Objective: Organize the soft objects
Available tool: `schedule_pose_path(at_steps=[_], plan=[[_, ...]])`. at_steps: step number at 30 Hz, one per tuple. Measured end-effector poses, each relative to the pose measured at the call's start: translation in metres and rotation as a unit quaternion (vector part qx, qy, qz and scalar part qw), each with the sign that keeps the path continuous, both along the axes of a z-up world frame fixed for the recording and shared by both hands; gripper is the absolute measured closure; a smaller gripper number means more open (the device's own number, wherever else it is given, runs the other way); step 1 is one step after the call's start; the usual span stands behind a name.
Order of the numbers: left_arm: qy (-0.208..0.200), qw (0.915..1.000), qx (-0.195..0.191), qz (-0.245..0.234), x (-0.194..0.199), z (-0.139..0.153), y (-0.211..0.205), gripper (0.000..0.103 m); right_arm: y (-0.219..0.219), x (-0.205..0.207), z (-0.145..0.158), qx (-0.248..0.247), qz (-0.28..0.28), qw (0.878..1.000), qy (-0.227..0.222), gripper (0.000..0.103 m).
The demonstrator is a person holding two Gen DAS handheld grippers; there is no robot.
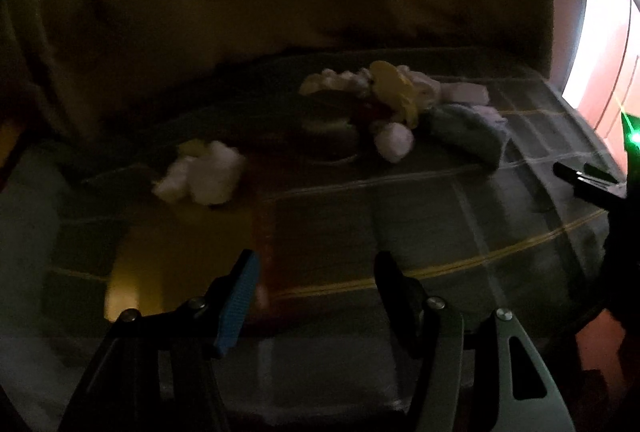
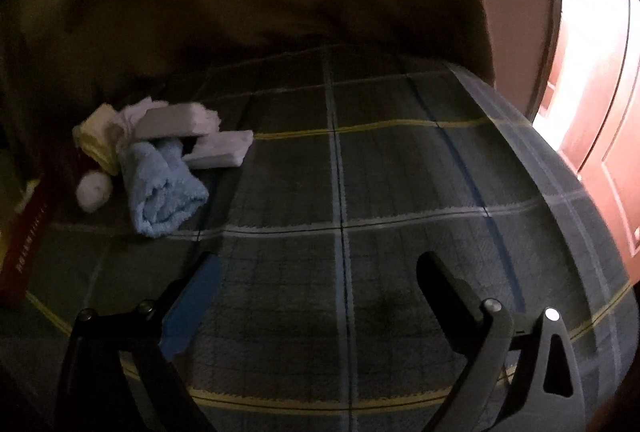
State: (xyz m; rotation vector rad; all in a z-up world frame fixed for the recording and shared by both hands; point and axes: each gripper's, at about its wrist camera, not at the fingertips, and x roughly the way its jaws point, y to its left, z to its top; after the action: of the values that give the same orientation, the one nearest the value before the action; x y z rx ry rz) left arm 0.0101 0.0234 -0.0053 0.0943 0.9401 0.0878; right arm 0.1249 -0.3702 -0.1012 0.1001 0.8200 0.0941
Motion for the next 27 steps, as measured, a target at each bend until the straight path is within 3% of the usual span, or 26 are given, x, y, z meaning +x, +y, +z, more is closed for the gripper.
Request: schedule_pose_path(at_steps=[8,10,12,15,20,24,27], plan=[[0.011,0.9945,-0.055,-0.089,0.033,-0.015,-0.035,0.042,0.015,0.000,0.000,-0.017,0.026,1.000,0.002,0.005],[0.019,0.9933,-0.071,-0.089,0.046,-0.019,-0.038,0.042,0.017,-0.003,0.001,-0.023,0.031,0.999,-0.001,0.005],[0.034,0.9886,-0.121,-0.083,0.061,-0.025,-0.036,0.042,0.018,-0.004,0.001,-0.024,0.033,0.999,-0.005,0.005],[0.024,0.9837,-0.166,-0.065,0.080,-0.030,-0.034,0.042,0.018,-0.003,0.000,-0.018,0.036,0.999,-0.001,0.005],[0.020,0.9864,-0.157,-0.045,0.110,-0.040,-0.038,0.042,0.019,0.000,-0.002,-0.011,0.050,0.999,0.009,0.005],[0.020,0.9904,-0.126,-0.054,0.128,-0.050,-0.043,0.042,0.018,0.000,-0.001,0.000,0.055,0.998,0.007,0.005],[0.027,0.9906,-0.123,-0.052,0.139,-0.059,-0.040,0.042,0.017,0.000,-0.001,0.007,0.058,0.998,0.008,0.005]])
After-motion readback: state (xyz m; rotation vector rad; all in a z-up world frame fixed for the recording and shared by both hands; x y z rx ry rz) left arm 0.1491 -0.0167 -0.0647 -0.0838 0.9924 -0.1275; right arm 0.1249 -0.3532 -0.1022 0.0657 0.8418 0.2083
